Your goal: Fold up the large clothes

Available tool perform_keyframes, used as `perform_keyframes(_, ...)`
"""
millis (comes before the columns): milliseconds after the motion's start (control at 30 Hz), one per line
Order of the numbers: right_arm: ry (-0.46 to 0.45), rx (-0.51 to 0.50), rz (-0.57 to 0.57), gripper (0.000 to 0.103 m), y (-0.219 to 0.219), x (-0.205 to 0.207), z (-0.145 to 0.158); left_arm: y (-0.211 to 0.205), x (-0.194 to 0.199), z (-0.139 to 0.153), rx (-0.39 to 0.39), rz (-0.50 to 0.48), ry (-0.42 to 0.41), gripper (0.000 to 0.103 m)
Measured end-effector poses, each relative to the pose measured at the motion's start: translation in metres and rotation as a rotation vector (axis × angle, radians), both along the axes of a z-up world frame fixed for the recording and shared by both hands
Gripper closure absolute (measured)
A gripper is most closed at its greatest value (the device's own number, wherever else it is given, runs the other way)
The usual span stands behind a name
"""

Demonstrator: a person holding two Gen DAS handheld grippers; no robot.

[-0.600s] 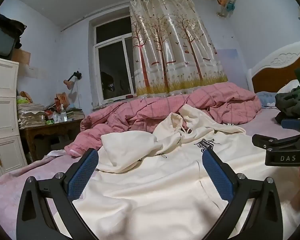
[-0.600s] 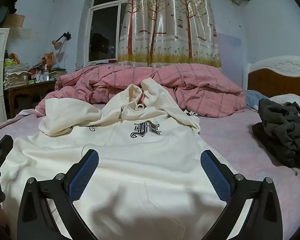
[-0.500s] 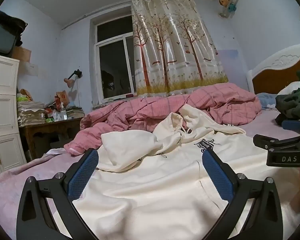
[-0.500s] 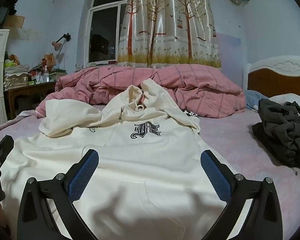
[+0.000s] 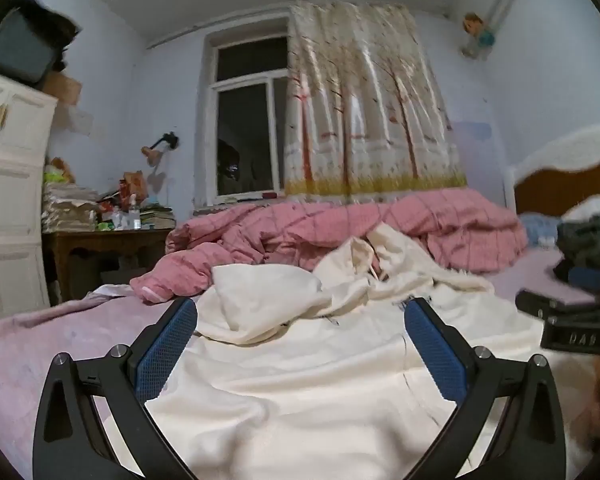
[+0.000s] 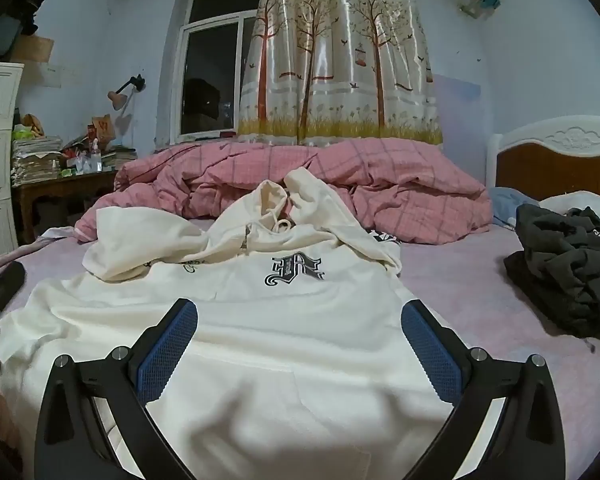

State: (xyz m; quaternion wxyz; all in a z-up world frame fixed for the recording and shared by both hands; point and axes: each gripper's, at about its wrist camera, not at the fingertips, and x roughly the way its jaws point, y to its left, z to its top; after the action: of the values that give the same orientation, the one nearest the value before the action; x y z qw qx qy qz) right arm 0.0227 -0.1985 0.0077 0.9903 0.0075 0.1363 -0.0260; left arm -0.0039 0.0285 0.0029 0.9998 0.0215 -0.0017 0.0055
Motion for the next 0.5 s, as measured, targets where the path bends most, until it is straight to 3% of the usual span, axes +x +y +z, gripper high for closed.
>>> perform_keyframes(300,0.012,0.001,0.027,0.001,0.002,0.0,-0.007,0.02,0.015,-0.001,-0.107,-0.016,0.083,0.0)
perform_keyframes(500,0.033,-0.009,0.011,0.001,0.001,0.004,-0.011,0.011,0.002,-0.004,-0.059,0.05,0.024,0.0)
